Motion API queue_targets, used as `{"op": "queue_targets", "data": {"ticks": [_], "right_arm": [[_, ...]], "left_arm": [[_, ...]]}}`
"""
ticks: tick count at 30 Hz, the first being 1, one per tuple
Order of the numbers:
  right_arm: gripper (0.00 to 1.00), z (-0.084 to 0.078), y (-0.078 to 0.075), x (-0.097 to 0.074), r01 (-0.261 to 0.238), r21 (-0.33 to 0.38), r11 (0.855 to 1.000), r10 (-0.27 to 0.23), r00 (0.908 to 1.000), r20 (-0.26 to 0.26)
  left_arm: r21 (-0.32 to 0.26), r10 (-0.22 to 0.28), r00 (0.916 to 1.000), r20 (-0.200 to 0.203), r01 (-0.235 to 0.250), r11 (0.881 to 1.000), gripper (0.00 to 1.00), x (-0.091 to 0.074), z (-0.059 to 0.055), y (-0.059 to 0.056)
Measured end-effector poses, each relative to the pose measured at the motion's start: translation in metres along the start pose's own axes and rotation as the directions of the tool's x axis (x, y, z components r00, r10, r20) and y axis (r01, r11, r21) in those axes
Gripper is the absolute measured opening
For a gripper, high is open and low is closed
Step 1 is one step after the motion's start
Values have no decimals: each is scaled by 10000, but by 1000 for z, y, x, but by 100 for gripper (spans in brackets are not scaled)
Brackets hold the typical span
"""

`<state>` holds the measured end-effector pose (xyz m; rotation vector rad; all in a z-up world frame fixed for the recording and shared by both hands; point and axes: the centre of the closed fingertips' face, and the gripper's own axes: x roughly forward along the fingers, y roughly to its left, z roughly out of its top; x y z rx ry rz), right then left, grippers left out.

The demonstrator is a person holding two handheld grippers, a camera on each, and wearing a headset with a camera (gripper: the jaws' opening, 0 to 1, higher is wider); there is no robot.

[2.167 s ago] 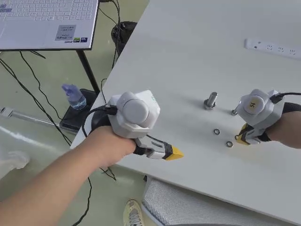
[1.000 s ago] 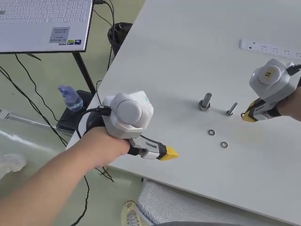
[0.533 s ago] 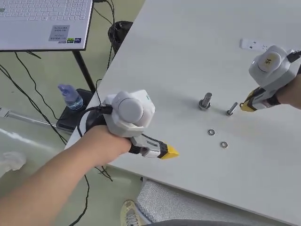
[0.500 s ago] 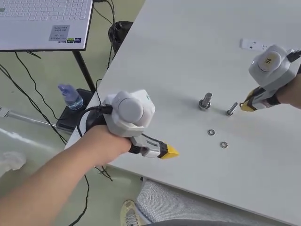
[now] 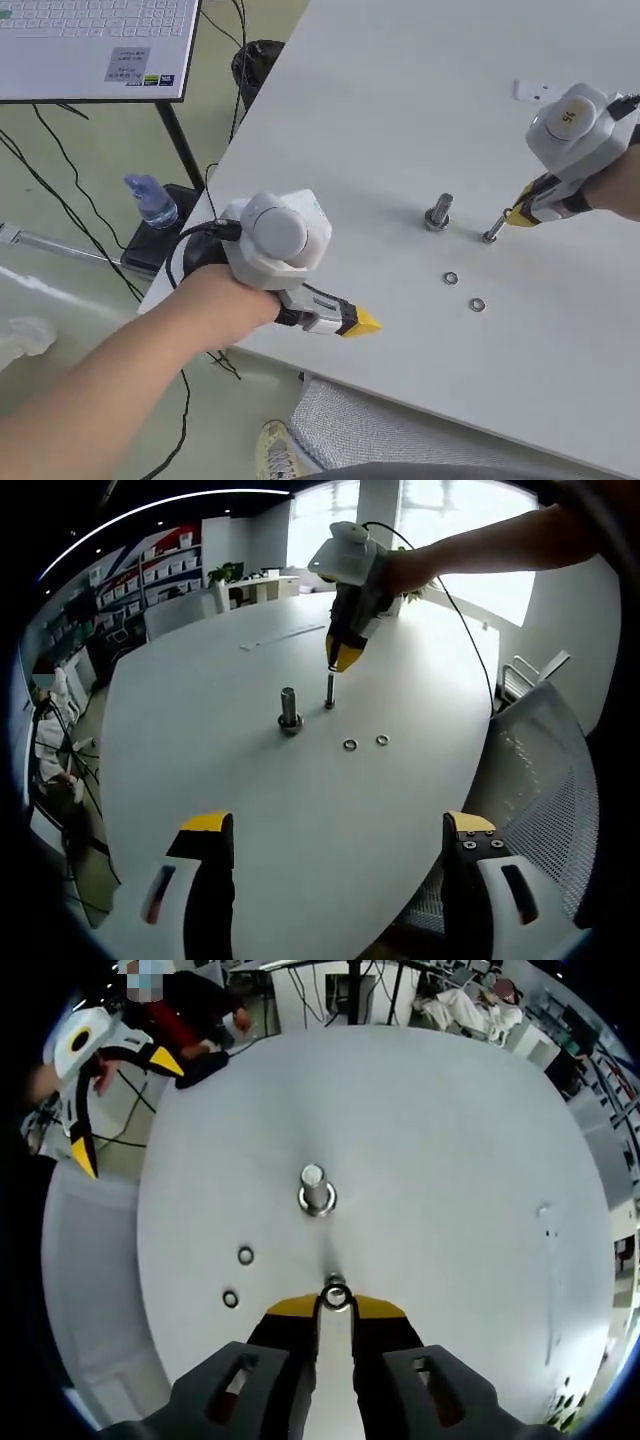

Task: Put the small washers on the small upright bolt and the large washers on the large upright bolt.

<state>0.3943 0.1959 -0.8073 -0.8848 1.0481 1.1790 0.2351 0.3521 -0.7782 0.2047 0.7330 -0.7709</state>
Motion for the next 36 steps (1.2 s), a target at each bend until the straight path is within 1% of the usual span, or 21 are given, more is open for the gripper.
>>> {"op": "queue_targets", "data": {"ticks": [2,6,15,36], "right_arm": [[12,-1,1,1,30,-105,9999,-31,10000,-80],[12,-1,2,4,5,-101,9999,-6,9999,-138],[12,3,4,5,24,-160,9999,-26,9999,-103],[12,-2,5,14,-47,-202,9998,40,9995,-314]], "left_arm": [[-8,11,10000,3,-11,10000,86,0,0,1],[12,13,10000,-1,-13,10000,86,0,0,2],[9,-37,10000,-47,37,10000,86,1,-2,2],[-23,-87,9998,-167,87,10000,86,4,-4,5]]}}
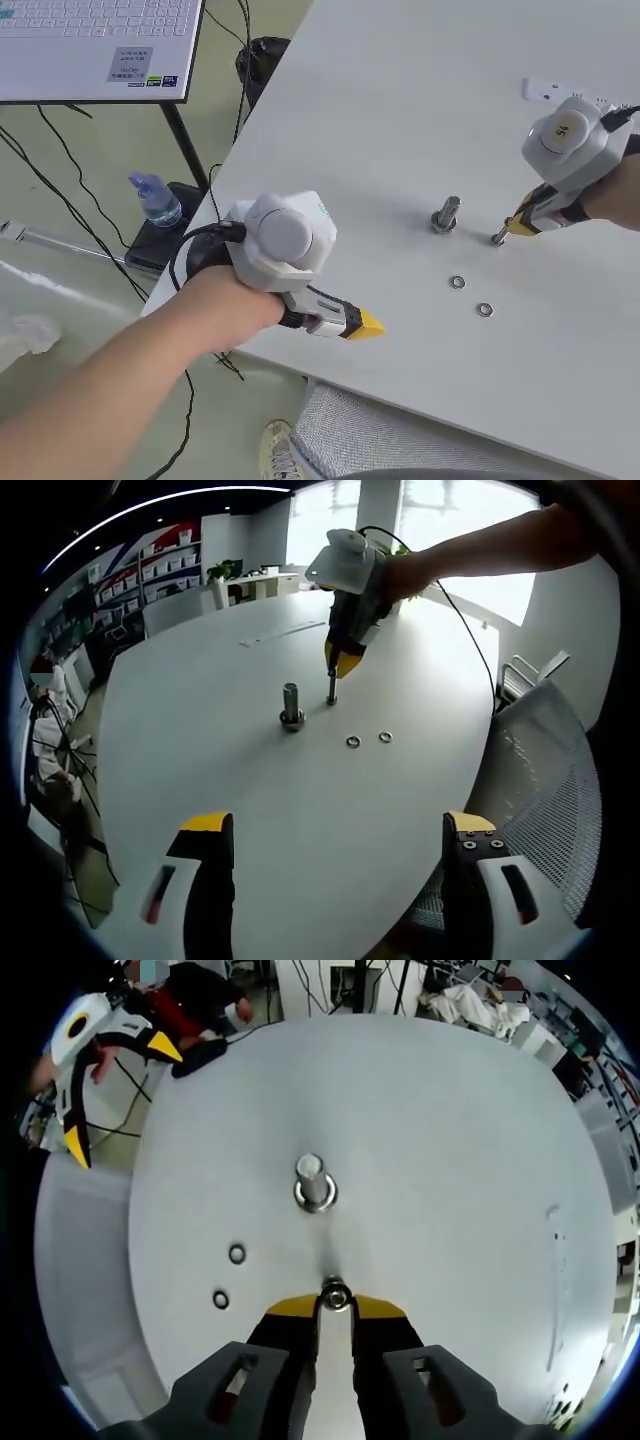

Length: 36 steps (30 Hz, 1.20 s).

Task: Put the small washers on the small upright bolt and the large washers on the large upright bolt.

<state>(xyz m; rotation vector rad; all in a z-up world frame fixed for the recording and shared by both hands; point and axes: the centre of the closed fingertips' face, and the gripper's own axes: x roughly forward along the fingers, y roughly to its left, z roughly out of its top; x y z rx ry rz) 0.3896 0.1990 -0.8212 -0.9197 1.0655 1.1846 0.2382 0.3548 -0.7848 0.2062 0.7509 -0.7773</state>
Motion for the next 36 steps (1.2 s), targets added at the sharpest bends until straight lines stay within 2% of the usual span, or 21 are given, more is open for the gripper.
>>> {"op": "queue_targets", "data": {"ticks": [19,36], "right_arm": [[12,-6,-1,19,97,-386,9992,-107,9996,-250],[12,-7,-2,29,31,-339,9994,-44,9993,-365]], "left_arm": [[-113,-78,9999,-116,77,9999,85,4,-1,5],[-160,-69,9999,-125,67,9998,86,6,-4,10]]}}
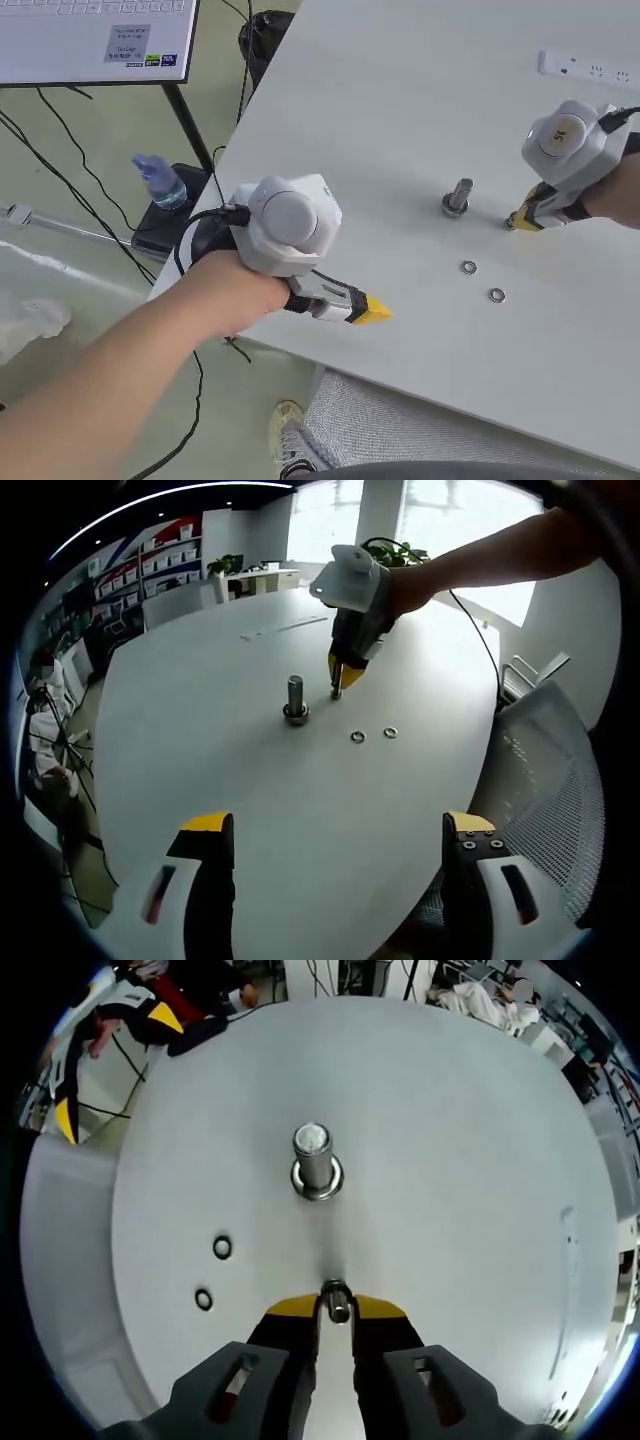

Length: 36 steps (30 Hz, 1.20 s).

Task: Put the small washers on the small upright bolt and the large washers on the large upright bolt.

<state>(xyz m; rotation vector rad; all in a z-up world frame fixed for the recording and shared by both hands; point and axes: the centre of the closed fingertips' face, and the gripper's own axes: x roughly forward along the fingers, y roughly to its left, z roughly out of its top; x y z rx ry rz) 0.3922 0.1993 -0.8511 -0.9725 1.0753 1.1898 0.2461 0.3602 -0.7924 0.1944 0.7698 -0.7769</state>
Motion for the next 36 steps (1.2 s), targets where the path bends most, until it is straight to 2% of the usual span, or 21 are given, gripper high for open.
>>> {"op": "queue_targets", "data": {"ticks": [14,36], "right_arm": [[12,-1,1,8,-1,33,10000,1,10000,-38],[13,-5,1,9,38,94,9999,-39,10000,42]], "left_arm": [[31,-100,9999,-40,100,9999,85,0,-2,0],[-11,-149,9998,-164,149,9999,84,2,-4,-1]]}}
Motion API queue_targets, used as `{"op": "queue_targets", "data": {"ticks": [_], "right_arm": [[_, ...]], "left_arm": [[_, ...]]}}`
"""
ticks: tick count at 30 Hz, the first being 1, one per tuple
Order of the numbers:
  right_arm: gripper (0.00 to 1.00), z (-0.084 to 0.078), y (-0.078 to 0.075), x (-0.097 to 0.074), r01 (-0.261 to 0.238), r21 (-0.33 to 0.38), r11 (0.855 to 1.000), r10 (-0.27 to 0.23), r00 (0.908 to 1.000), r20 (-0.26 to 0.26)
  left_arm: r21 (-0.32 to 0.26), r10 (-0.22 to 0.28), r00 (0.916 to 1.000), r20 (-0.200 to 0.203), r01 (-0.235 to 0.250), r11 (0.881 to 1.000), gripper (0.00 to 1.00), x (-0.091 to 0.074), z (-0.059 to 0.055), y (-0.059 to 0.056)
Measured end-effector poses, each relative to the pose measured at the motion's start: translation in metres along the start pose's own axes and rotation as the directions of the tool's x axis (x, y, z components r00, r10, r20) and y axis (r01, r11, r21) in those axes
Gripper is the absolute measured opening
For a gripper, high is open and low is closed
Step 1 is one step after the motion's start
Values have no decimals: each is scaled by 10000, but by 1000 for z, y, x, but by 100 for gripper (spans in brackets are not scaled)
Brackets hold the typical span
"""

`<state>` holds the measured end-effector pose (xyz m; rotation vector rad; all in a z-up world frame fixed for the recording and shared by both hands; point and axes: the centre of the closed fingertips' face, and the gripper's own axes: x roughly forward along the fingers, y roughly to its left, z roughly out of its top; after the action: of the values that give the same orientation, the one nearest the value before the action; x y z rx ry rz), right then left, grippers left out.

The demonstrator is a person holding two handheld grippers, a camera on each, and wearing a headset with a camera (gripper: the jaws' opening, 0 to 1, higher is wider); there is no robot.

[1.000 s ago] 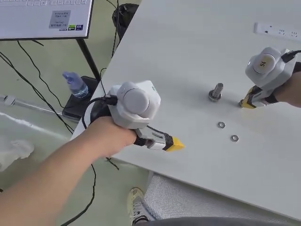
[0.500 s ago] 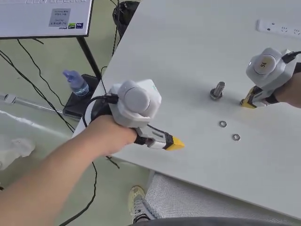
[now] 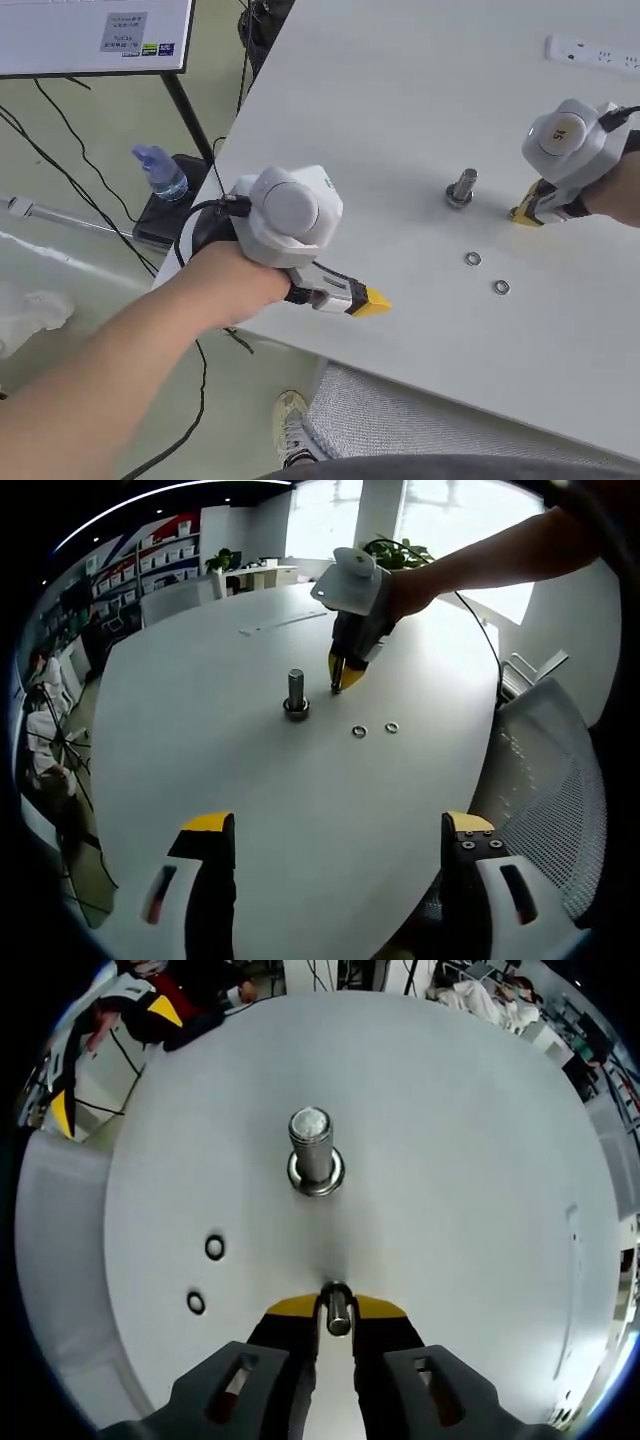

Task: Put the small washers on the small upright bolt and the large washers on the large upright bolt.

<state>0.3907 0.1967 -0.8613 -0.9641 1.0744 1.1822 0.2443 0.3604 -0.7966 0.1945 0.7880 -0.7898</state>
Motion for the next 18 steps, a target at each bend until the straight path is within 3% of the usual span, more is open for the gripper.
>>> {"op": "queue_targets", "data": {"ticks": [18], "right_arm": [[13,0,-4,3,28,-109,9999,-29,10000,-52]], "left_arm": [[47,15,9999,137,-15,10000,85,-4,3,2]]}}
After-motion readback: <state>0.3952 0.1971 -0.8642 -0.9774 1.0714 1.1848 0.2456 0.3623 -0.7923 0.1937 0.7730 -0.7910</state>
